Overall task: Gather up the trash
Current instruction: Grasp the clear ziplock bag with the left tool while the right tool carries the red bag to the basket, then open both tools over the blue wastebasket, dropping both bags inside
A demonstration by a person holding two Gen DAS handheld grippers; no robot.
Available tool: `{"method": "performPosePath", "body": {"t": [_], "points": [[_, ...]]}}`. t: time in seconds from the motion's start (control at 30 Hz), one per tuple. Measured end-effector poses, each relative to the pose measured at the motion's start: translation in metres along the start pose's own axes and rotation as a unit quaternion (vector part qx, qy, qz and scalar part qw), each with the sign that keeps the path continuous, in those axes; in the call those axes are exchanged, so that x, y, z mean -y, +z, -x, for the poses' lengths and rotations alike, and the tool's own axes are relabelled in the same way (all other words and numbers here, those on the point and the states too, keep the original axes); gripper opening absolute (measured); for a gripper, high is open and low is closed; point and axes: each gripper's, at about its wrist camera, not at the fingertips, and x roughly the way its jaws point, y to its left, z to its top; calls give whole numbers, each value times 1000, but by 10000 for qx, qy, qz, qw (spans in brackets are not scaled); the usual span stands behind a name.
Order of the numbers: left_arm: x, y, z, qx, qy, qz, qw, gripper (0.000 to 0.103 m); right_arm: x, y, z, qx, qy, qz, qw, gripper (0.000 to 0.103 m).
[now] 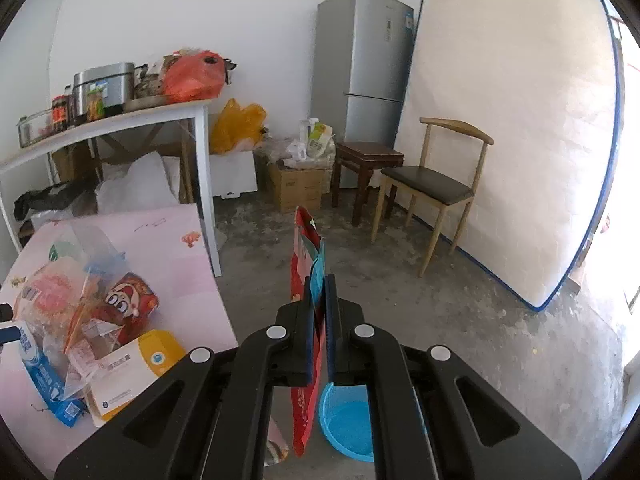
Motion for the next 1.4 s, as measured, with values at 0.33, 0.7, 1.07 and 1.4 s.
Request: {"method": "performPosePath", "body": {"t": [0.33, 0.7, 1.07, 1.4], "points": [[-32, 30, -2, 288, 326, 358, 9984, 74, 13, -3, -1, 42, 117, -166, 9998, 5], [-37, 36, -13, 64, -38, 460, 9989, 32, 15, -5, 4, 38, 123, -196, 9997, 5], [-4, 35, 41, 536, -176, -187, 9982, 10, 13, -4, 20, 163, 34, -168, 9997, 5], [56, 52, 82, 1062, -464, -1124, 9869, 9, 25, -1, 34, 330, -60, -313, 9989, 5]]}}
